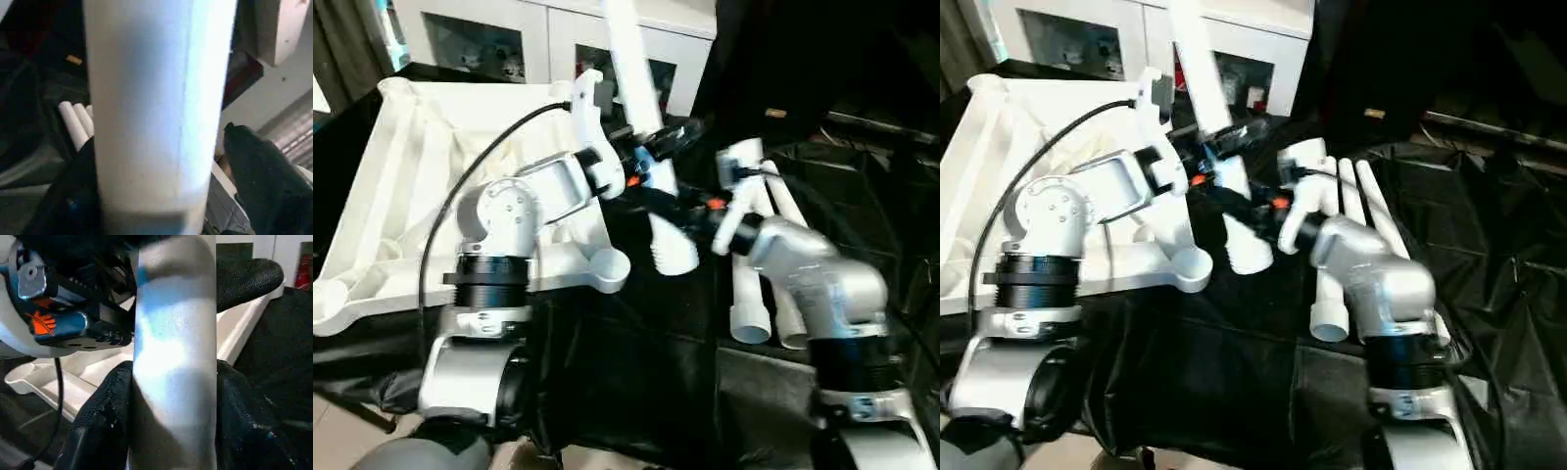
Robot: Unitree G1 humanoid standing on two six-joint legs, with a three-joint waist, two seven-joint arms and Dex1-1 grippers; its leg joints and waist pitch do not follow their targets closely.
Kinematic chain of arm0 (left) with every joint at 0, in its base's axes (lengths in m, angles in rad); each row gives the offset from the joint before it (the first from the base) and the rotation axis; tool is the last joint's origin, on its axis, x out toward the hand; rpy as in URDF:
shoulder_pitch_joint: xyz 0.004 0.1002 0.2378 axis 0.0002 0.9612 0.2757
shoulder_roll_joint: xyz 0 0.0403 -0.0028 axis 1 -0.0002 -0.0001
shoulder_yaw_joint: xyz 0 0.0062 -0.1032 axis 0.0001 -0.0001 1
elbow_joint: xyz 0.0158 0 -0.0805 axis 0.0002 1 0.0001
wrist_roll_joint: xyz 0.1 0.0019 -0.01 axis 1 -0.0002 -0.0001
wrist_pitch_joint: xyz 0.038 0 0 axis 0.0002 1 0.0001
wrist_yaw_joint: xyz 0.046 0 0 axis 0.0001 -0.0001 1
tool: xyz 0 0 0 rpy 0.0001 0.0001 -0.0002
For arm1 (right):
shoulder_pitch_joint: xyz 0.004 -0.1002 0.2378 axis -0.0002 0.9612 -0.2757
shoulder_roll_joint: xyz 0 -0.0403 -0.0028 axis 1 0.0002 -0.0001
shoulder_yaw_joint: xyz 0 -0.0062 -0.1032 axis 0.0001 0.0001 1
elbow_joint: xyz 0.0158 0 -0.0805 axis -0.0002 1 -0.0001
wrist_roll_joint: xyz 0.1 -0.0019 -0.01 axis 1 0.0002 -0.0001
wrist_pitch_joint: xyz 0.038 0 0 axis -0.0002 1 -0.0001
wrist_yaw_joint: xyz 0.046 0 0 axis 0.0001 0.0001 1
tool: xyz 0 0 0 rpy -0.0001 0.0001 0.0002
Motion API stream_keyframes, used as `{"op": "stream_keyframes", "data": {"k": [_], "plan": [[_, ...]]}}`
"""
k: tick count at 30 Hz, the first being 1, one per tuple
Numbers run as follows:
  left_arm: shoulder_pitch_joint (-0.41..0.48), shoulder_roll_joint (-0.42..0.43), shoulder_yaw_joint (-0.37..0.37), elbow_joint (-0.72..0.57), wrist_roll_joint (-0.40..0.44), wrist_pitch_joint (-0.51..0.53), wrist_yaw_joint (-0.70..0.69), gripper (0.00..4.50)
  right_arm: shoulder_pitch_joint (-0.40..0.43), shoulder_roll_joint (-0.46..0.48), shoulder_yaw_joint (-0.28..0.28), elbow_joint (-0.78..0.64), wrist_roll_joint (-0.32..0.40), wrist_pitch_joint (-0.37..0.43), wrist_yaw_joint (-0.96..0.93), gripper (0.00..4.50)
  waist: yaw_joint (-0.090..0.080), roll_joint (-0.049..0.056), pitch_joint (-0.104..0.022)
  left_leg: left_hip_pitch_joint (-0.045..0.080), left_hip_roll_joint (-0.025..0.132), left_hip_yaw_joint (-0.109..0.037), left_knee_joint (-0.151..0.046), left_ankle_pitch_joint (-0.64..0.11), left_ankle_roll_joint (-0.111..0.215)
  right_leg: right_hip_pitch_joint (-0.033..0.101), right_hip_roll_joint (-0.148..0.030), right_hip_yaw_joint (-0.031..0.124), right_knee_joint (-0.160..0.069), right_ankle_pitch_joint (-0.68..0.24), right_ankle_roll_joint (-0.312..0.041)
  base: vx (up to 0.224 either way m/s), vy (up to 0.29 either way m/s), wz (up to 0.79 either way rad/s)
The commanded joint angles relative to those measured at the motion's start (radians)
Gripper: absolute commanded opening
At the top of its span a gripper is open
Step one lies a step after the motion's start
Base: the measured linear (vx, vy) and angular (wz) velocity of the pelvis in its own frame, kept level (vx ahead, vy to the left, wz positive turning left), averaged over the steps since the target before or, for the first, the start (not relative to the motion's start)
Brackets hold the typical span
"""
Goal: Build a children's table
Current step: Pick table leg
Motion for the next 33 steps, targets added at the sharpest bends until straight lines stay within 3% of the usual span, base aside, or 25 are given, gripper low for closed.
{"op": "stream_keyframes", "data": {"k": [1,5,6,8,10,12,17,18,20,25,27,33], "plan": [[-0.019,-0.024,0.000,0.009,0.003,-0.017,0.034,3.37,-0.003,-0.003,0.011,0.025,-0.043,-0.021,-0.042,1.86,-0.001,0.029,-0.080,0.021,0.057,-0.024,-0.065,-0.077,-0.022,0.054,-0.091,0.054,-0.071,0.074,-0.219,0.000,0.000,0.00],[-0.026,-0.028,0.008,0.018,0.033,-0.029,0.068,3.27,-0.006,0.005,0.019,0.037,-0.057,-0.034,-0.075,1.86,-0.002,0.029,-0.083,0.021,0.057,-0.024,-0.063,-0.063,-0.015,0.056,-0.090,0.054,-0.067,0.109,-0.224,0.000,0.000,0.00],[-0.027,-0.033,0.013,0.021,0.038,-0.038,0.086,3.11,-0.007,0.007,0.020,0.040,-0.060,-0.039,-0.081,1.86,-0.001,0.034,-0.083,0.022,0.058,-0.025,-0.064,-0.067,-0.017,0.056,-0.092,0.054,-0.066,0.107,-0.228,0.000,0.000,0.00],[-0.028,-0.037,0.020,0.029,0.045,-0.050,0.114,2.84,-0.008,0.011,0.020,0.043,-0.065,-0.043,-0.089,1.86,-0.001,0.032,-0.083,0.022,0.058,-0.024,-0.063,-0.072,-0.018,0.057,-0.091,0.054,-0.067,0.112,-0.232,0.000,0.000,0.00],[-0.025,-0.038,0.023,0.034,0.053,-0.058,0.132,2.91,-0.008,0.014,0.021,0.044,-0.068,-0.045,-0.093,1.86,-0.002,0.031,-0.082,0.021,0.057,-0.024,-0.064,-0.072,-0.017,0.058,-0.090,0.054,-0.066,0.114,-0.229,0.000,0.000,0.00],[-0.020,-0.037,0.012,0.032,0.071,-0.076,0.142,2.50,-0.008,0.015,0.024,0.047,-0.071,-0.047,-0.098,1.86,-0.001,0.028,-0.082,0.021,0.056,-0.023,-0.062,-0.066,-0.014,0.059,-0.092,0.055,-0.066,0.113,-0.227,0.000,0.000,0.00],[-0.016,-0.045,0.011,0.023,0.072,-0.079,0.139,2.33,-0.011,0.017,0.030,0.050,-0.070,-0.051,-0.099,1.86,-0.001,0.027,-0.082,0.022,0.057,-0.023,-0.062,-0.058,-0.008,0.057,-0.091,0.054,-0.065,0.113,-0.225,0.000,0.000,0.00],[-0.016,-0.045,0.011,0.023,0.072,-0.079,0.139,2.00,-0.011,0.017,0.030,0.050,-0.070,-0.051,-0.099,1.86,-0.001,0.028,-0.083,0.022,0.057,-0.023,-0.061,-0.054,-0.005,0.057,-0.091,0.054,-0.064,0.120,-0.228,0.000,0.000,0.00],[-0.015,-0.047,0.011,0.021,0.070,-0.079,0.140,2.09,-0.013,0.017,0.032,0.052,-0.069,-0.052,-0.099,1.86,-0.002,0.025,-0.082,0.022,0.057,-0.023,-0.062,-0.061,-0.004,0.057,-0.091,0.054,-0.066,0.111,-0.226,0.000,0.000,0.00],[0.001,-0.058,0.009,0.009,0.053,-0.081,0.122,1.85,-0.020,0.016,0.042,0.048,-0.076,-0.056,-0.084,1.86,-0.002,0.026,-0.082,0.021,0.057,-0.023,-0.061,-0.056,-0.004,0.058,-0.092,0.055,-0.066,0.113,-0.227,0.000,0.000,0.00],[0.003,-0.058,0.007,0.009,0.051,-0.084,0.112,1.84,-0.020,0.019,0.037,0.047,-0.069,-0.049,-0.085,2.42,-0.002,0.026,-0.083,0.021,0.056,-0.022,-0.060,-0.048,-0.001,0.058,-0.091,0.055,-0.064,0.128,-0.228,0.000,0.000,0.00],[0.010,0.000,-0.034,-0.008,0.047,-0.080,-0.017,1.83,-0.012,-0.004,0.011,0.026,-0.009,-0.006,-0.033,2.89,-0.001,0.028,-0.084,0.024,0.055,-0.022,-0.061,-0.053,0.007,0.057,-0.090,0.054,-0.065,0.108,-0.226,0.000,0.000,0.00]]}}
